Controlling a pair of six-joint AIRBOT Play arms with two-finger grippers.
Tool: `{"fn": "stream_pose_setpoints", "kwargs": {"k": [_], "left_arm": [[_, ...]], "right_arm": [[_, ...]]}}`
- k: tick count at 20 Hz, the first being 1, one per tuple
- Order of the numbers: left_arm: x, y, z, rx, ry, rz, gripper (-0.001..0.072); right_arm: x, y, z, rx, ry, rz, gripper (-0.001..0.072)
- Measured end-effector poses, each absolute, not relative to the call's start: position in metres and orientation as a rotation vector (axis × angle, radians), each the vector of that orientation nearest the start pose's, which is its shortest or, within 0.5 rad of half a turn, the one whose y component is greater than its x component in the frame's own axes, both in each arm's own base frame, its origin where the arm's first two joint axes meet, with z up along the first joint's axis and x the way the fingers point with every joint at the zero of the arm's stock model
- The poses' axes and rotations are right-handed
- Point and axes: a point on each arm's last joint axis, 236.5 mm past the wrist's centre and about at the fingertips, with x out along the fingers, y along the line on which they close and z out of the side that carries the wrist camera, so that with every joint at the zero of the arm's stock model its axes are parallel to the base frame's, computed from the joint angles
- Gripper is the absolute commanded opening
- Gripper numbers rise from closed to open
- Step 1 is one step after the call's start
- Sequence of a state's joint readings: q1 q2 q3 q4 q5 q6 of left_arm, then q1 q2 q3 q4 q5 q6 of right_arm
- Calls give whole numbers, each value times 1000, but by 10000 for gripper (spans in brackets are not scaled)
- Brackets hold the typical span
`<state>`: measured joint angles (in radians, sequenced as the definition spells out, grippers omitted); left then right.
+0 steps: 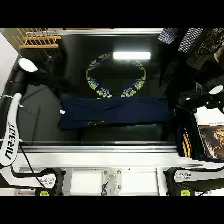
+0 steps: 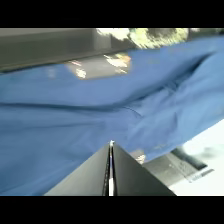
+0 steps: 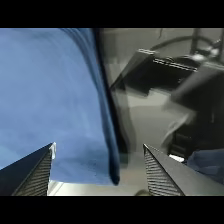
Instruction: Fold the clothes and pants, and hang the long-sleeved shirts on hangers.
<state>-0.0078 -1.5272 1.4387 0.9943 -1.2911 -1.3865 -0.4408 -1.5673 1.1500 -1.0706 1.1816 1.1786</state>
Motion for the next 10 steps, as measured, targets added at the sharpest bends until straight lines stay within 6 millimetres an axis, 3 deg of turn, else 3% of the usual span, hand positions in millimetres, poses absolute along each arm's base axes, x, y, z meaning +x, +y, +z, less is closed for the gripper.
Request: {"fn": "stream_pose_setpoints", "kwargs": {"k": [4,9,10], "left_arm": [[404,-182,-2,-312,1328,-527,7],[387,-226,-21,-292,1326,-547,8],[386,-232,-22,-291,1321,-550,7]], "right_arm": [[381,-51,-98,598,1374,196,595],[394,-8,-109,715,1365,303,570],[396,2,-110,729,1369,320,407]]}}
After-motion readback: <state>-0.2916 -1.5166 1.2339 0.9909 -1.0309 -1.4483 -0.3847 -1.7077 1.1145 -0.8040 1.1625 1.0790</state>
